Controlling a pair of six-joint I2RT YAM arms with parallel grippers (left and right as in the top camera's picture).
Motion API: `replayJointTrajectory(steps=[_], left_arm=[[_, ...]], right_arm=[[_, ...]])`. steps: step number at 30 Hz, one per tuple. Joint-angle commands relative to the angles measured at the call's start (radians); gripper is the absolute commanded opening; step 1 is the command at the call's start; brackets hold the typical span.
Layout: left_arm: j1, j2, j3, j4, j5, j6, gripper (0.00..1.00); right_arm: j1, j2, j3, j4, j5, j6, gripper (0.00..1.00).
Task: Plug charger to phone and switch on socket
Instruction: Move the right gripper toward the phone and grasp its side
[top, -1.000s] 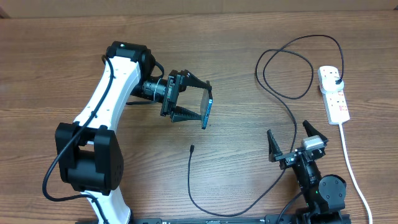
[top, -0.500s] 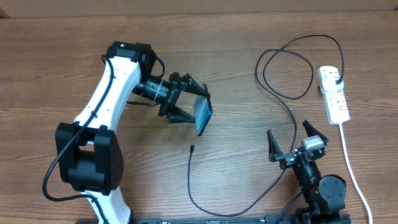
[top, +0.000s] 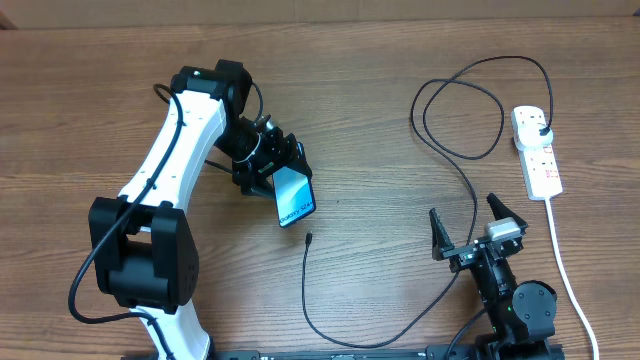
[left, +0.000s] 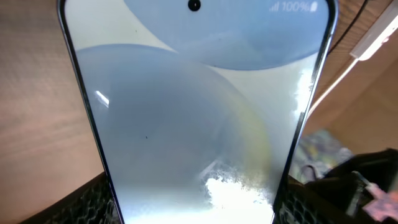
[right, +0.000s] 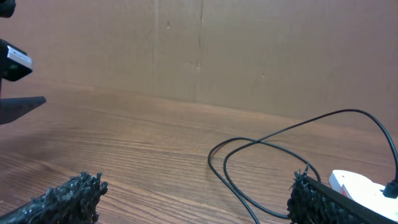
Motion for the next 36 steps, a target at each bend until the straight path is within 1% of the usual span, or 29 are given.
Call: replayJointTrajectory(steps=[1, 7, 8, 10, 16, 18, 21, 24, 26, 32, 36], left_arm=[[-0.002, -0.016, 0.018, 0.003, -0.040, 0.084, 0.04], [-0.002, -0.016, 0.018, -0.006, -0.041, 0.127, 0.04], [-0.002, -0.016, 0.018, -0.003, -0.042, 0.129, 0.04], [-0.002, -0.016, 0.018, -0.001, -0.042, 0.139, 0.04], [-0.002, -0.016, 0.018, 0.008, -0.041, 0.180, 0.04], [-0.002, -0.016, 0.018, 0.011, -0.042, 0.193, 0.04], [-0.002, -0.016, 0.018, 0.018, -0.044, 0.218, 0.04], [-0.002, -0.016, 0.018, 0.036, -0.044, 0.220, 0.04], [-0.002, -0.016, 0.018, 0.054, -0.043, 0.220, 0.04], [-0.010, -0.016, 0.018, 0.093, -0.039, 0.218, 0.04], [-0.033, -0.016, 0.018, 0.111, -0.028, 0.193, 0.04]], right_arm=[[0.005, -0.009, -0.011, 0.004, 0.006, -0.005, 1.00], [0.005, -0.009, -0.011, 0.005, 0.004, -0.004, 1.00], [0.005, -0.009, -0.011, 0.009, -0.019, 0.015, 1.00], [0.005, -0.009, -0.011, 0.014, -0.063, 0.081, 1.00], [0.005, -0.009, 0.004, 0.017, -0.188, 0.373, 1.00], [0.005, -0.009, 0.039, 0.017, -0.194, 0.425, 1.00], [0.005, -0.003, 0.128, -0.012, -0.195, 0.454, 1.00], [0.005, 0.038, 0.265, -0.132, -0.210, 0.454, 1.00], [0.005, 0.096, 0.384, -0.256, -0.218, 0.452, 1.00], [0.005, 0.354, 0.766, -0.645, -0.283, 0.393, 1.00], [0.005, 0.548, 0.988, -0.890, -0.296, 0.393, 1.00]])
